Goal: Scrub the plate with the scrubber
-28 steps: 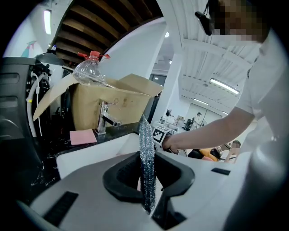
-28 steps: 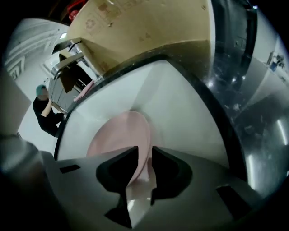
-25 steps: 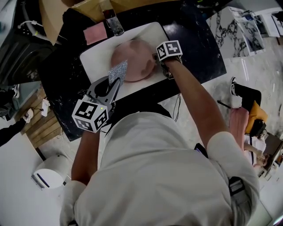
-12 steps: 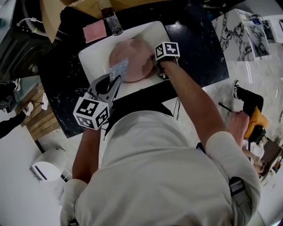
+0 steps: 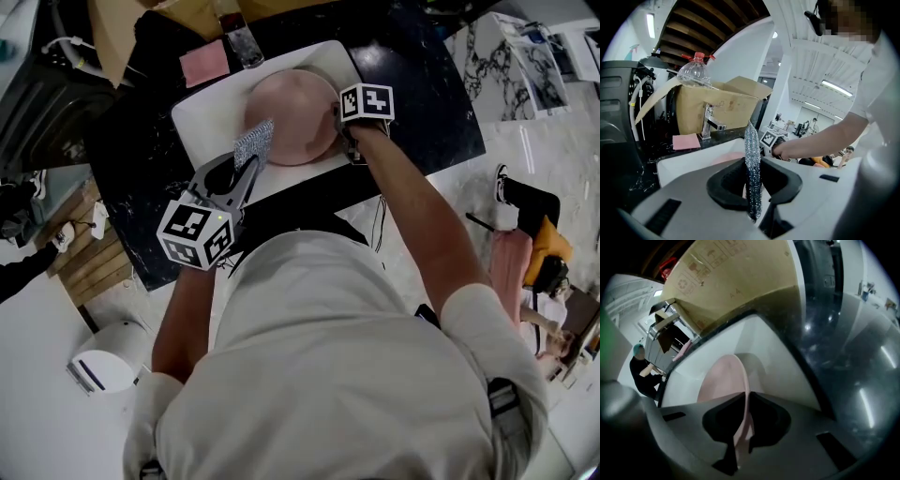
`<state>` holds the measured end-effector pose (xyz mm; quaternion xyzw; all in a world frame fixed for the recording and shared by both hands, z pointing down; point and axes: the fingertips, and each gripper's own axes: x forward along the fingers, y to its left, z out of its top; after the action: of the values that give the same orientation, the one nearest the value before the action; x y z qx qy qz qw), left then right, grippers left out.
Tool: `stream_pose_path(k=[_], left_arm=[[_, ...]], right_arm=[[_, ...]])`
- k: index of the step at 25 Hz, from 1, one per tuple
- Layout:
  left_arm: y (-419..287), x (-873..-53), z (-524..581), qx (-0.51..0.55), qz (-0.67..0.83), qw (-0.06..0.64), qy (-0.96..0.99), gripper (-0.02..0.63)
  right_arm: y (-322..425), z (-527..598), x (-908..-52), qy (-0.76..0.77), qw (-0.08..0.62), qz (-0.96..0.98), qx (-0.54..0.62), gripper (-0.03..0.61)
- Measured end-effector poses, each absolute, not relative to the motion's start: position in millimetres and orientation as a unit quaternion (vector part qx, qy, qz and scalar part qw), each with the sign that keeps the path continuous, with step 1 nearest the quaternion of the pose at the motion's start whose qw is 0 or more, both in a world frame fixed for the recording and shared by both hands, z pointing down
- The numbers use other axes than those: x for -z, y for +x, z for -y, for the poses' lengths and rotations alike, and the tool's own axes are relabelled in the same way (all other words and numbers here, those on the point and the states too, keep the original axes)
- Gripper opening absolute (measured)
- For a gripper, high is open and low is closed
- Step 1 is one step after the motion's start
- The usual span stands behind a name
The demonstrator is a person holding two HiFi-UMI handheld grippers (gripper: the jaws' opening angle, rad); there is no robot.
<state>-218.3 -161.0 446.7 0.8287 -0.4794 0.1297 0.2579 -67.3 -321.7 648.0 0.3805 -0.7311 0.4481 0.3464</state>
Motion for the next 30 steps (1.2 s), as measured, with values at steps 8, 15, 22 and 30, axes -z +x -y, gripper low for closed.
stream_pose_path(k=[8,15,22,30], left_arm=[[-218,-425,145,-0.112,0.454,0.238,0.851,0.069],[-199,-405,134,-0.095,0.417,0.228,0.875,0.069],[-159,-391,143,-0.087,0.39,0.219,0.89,0.069],[-102,-398,179,-0.104,0.363,0.243,0.893,0.067]], right_arm=[[-28,312,-584,0.464,0.286,0.737,-0.399,0.025],[8,281,-537,0.505,0.215,0.733,-0.401,0.023],[24,249,-488,0.514,0.148,0.749,-0.392,0.02],[23,235,-469,0.485,0.11,0.775,-0.391,0.02]])
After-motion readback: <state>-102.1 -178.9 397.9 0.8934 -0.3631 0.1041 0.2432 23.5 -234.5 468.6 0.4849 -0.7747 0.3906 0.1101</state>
